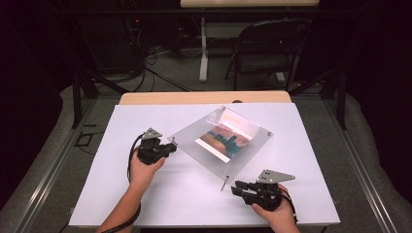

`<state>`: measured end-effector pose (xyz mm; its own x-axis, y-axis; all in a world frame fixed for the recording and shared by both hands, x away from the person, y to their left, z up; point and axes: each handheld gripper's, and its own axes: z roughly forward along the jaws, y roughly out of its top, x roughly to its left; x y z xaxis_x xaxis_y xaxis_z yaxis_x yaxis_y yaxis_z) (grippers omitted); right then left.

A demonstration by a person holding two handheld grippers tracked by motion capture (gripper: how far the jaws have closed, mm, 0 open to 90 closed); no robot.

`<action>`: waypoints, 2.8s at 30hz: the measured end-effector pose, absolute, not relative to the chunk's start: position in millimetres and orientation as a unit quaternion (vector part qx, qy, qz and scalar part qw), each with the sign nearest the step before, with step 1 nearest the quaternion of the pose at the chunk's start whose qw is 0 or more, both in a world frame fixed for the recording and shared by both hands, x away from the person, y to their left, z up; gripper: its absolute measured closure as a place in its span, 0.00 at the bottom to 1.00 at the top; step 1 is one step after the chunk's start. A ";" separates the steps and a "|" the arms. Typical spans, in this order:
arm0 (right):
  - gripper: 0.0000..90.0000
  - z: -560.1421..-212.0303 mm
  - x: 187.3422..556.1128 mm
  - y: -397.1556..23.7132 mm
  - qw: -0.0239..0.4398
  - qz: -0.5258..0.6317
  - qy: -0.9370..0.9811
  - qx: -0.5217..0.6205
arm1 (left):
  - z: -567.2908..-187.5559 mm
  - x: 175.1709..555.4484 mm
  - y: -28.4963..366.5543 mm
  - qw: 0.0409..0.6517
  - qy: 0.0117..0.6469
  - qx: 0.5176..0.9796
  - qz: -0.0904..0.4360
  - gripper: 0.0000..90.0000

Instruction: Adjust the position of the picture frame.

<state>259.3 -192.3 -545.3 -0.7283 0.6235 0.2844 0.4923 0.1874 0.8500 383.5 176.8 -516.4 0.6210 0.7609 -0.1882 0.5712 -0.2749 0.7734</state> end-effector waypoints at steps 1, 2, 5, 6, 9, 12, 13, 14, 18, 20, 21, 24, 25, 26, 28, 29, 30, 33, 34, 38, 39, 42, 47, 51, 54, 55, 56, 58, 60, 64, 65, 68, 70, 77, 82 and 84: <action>0.78 -545.1 259.6 -190.4 0.060 0.526 0.769 0.358 | -515.5 381.3 176.2 0.431 0.422 0.790 0.109 0.93; 0.78 -545.1 259.7 -188.3 0.055 0.528 0.770 0.354 | -514.6 379.7 176.1 0.434 0.419 0.791 0.106 0.93; 0.78 -544.8 259.3 -185.4 0.046 0.529 0.773 0.348 | -512.5 375.4 175.2 0.436 0.414 0.792 0.105 0.93; 0.79 -544.4 259.3 -183.6 0.041 0.530 0.775 0.341 | -512.6 374.7 175.2 0.437 0.413 0.792 0.105 0.93; 0.79 -544.0 259.7 -180.3 0.035 0.539 0.772 0.335 | -512.8 372.4 175.2 0.438 0.413 0.792 0.100 0.93; 0.83 -542.5 260.2 -179.0 0.036 0.537 0.776 0.329 | -513.3 370.1 174.9 0.440 0.413 0.791 0.099 0.93; 0.86 -542.0 260.4 -178.6 0.035 0.538 0.775 0.330 | -513.4 369.8 175.0 0.441 0.413 0.791 0.099 0.93; 0.87 -542.1 261.0 -178.4 0.037 0.540 0.774 0.329 | -513.6 368.9 174.8 0.441 0.413 0.791 0.098 0.93; 0.95 -542.0 261.9 -176.8 0.032 0.532 0.781 0.325 | -515.8 365.8 175.0 0.438 0.411 0.794 0.094 0.93; 0.95 -541.1 261.1 -176.8 0.036 0.529 0.783 0.325 | -516.2 365.3 174.9 0.440 0.411 0.793 0.093 0.94; 0.95 -541.1 261.1 -176.8 0.036 0.529 0.783 0.325 | -515.9 364.6 175.1 0.440 0.409 0.794 0.093 0.94; 0.95 -538.0 260.5 -180.9 0.034 0.530 0.783 0.325 | -513.9 360.8 174.7 0.443 0.404 0.795 0.094 0.94; 0.95 -538.0 260.5 -180.9 0.034 0.530 0.783 0.325 | -513.5 359.2 174.5 0.444 0.404 0.794 0.095 0.94; 0.95 -537.3 260.5 -182.0 0.033 0.530 0.782 0.325 | -513.0 357.6 174.6 0.443 0.402 0.795 0.098 0.94; 0.95 -535.8 261.6 -186.8 0.034 0.531 0.778 0.333 | -512.3 354.1 175.2 0.445 0.398 0.796 0.095 0.94; 0.95 -535.8 261.6 -186.8 0.034 0.531 0.778 0.333 | -512.0 352.7 175.8 0.446 0.397 0.797 0.095 0.94; 0.95 -535.4 262.1 -188.3 0.034 0.532 0.776 0.337 | -511.3 349.8 176.9 0.450 0.394 0.797 0.089 0.95; 0.95 -533.4 265.4 -196.3 0.038 0.534 0.765 0.357 | -509.8 343.9 178.0 0.455 0.390 0.796 0.083 0.95; 0.95 -532.7 266.4 -198.5 0.040 0.535 0.763 0.360 | -509.5 339.8 178.1 0.460 0.390 0.794 0.080 0.95; 0.95 -530.7 270.8 -208.4 0.053 0.540 0.750 0.378 | -508.6 328.7 177.7 0.468 0.388 0.791 0.071 0.95; 0.95 -530.4 271.6 -210.3 0.055 0.542 0.747 0.380 | -507.8 325.5 177.6 0.468 0.388 0.791 0.068 0.95; 0.95 -528.7 273.8 -215.8 0.064 0.542 0.742 0.389 | -506.7 315.0 175.9 0.472 0.384 0.791 0.065 0.95; 0.95 -528.2 277.5 -222.6 0.079 0.540 0.736 0.401 | -507.3 301.6 172.7 0.475 0.382 0.791 0.057 0.95; 0.95 -529.4 280.7 -226.1 0.090 0.534 0.734 0.409 | -508.4 290.4 169.1 0.474 0.379 0.793 0.052 0.94; 0.95 -530.9 281.1 -226.1 0.094 0.534 0.733 0.410 | -508.7 284.9 168.5 0.469 0.378 0.796 0.057 0.94; 0.95 -530.9 281.1 -226.1 0.094 0.534 0.733 0.410 | -508.8 284.7 168.7 0.469 0.378 0.796 0.058 0.94; 0.95 -531.1 281.1 -225.6 0.095 0.534 0.734 0.409 | -509.4 285.0 169.4 0.471 0.380 0.794 0.057 0.94; 0.95 -530.8 281.2 -224.3 0.093 0.533 0.735 0.408 | -509.9 286.0 170.9 0.473 0.383 0.792 0.056 0.94; 0.95 -531.0 281.3 -223.3 0.096 0.532 0.737 0.406 | -510.1 286.0 171.6 0.472 0.385 0.791 0.058 0.94; 0.95 -531.5 281.9 -221.3 0.098 0.530 0.739 0.405 | -510.9 286.8 172.3 0.473 0.391 0.788 0.061 0.95; 0.95 -531.3 282.4 -220.9 0.098 0.528 0.740 0.405 | -510.8 287.5 172.9 0.472 0.392 0.787 0.062 0.95; 0.95 -530.9 284.0 -218.8 0.098 0.528 0.741 0.404 | -511.0 290.0 175.0 0.474 0.396 0.784 0.059 0.95; 0.95 -530.5 285.3 -217.4 0.100 0.528 0.740 0.405 | -510.7 291.2 174.9 0.474 0.395 0.784 0.062 0.95; 0.95 -527.0 299.4 -217.2 0.110 0.527 0.734 0.414 | -507.7 304.5 172.4 0.476 0.406 0.777 0.067 0.95; 0.95 -525.0 315.5 -213.1 0.112 0.523 0.733 0.419 | -508.2 321.8 173.9 0.476 0.418 0.771 0.067 0.95; 0.95 -525.5 322.2 -211.4 0.114 0.523 0.732 0.422 | -508.0 327.3 173.6 0.473 0.421 0.771 0.069 0.95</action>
